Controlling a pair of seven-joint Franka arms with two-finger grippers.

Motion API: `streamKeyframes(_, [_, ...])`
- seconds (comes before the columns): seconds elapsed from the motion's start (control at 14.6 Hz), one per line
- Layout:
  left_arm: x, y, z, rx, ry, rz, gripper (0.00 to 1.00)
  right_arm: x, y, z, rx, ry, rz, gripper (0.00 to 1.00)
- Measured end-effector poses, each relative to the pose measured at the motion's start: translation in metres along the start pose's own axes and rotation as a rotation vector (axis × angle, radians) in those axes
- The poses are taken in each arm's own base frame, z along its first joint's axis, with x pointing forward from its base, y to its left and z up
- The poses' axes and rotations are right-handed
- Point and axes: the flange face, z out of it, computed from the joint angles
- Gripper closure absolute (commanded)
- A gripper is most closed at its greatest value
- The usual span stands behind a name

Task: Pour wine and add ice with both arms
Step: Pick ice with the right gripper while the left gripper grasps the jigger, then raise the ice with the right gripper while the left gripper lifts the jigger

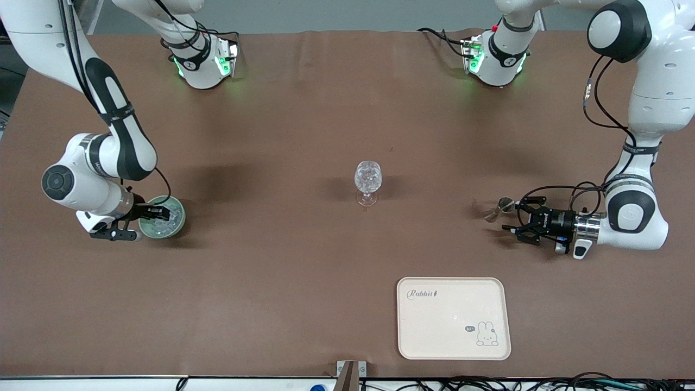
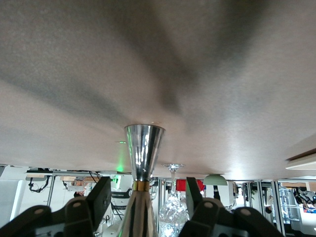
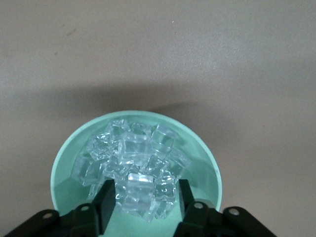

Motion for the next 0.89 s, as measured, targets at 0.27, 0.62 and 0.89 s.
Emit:
streamKeyframes(0.27, [0.005, -0.005, 0.007, 0.007, -0.012, 0.03, 0.38, -0.001, -0.001, 0.001, 0.001, -0.004, -0.001, 0.86])
streamKeyframes(0.62, [0.006, -0.005, 0.01, 0.005, -0.021, 0.035, 0.38, -0.002, -0.006, 0.0, 0.001, -0.006, 0.015, 0.97])
streamKeyframes(0.89, [0.006, -0.007, 0.014, 0.0, -0.035, 0.04, 0.42, 0.007, -0.009, -0.034, 0.002, 0.002, 0.017, 0.97])
